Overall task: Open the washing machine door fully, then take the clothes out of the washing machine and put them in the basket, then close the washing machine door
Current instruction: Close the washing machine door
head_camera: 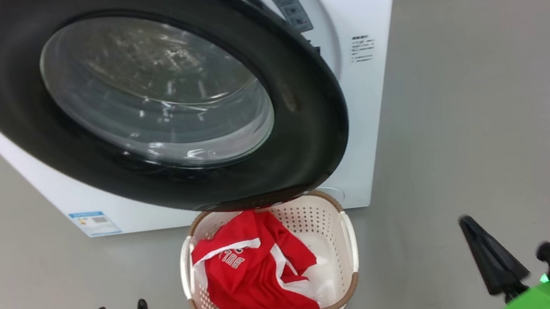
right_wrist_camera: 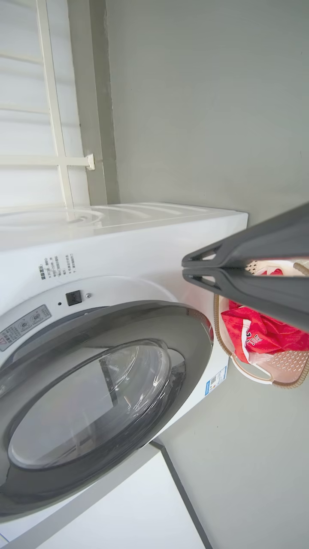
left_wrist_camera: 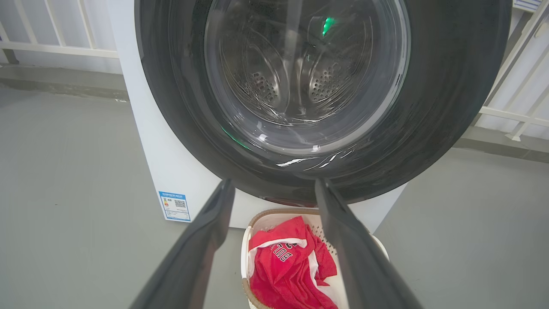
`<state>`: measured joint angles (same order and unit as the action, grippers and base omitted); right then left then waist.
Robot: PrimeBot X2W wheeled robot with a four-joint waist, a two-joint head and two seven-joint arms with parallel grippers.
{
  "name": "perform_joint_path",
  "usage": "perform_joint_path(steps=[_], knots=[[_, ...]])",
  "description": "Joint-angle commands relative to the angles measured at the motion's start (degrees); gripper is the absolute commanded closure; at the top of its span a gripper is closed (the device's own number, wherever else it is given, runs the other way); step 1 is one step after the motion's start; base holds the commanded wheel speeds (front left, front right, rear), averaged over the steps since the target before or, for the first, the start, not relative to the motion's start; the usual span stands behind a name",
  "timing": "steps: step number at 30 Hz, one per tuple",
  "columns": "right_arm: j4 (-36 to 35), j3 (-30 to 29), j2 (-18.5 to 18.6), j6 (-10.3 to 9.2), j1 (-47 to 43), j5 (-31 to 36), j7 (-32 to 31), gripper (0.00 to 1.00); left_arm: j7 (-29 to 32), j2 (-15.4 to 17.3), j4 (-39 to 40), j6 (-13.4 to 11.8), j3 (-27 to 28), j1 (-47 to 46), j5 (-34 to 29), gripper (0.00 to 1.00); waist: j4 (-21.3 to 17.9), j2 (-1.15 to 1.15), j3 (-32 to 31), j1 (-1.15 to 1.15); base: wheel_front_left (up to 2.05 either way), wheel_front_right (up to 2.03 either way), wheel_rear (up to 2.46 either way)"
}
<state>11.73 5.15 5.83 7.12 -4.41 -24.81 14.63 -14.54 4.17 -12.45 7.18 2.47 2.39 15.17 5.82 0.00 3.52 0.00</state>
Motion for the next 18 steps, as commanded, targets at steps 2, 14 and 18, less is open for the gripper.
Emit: perform_joint_path(steps=[2,14,18], knots=[[-0.8,3.3,0.8,0.36,5.0,-0.6,0.4,1.00,-0.5,-0.1,1.5,0.3,1.5,-1.7,0.1,0.00,1.6,0.00,0.8,0.00,0.00,0.00,0.00],[2.8,10.2,2.5,0.36,23.1,-1.4,0.4,1.00,-0.5,-1.2,1.2,0.3,-0.7,-5.3,1.9,0.00,7.5,0.00,7.0,0.00,0.00,0.00,0.00],[4.6,11.0,3.4,0.36,27.2,-1.5,0.4,1.00,-0.5,-1.3,1.0,0.3,-1.5,-7.2,2.8,0.00,9.1,0.00,9.4,0.00,0.00,0.00,0.00]])
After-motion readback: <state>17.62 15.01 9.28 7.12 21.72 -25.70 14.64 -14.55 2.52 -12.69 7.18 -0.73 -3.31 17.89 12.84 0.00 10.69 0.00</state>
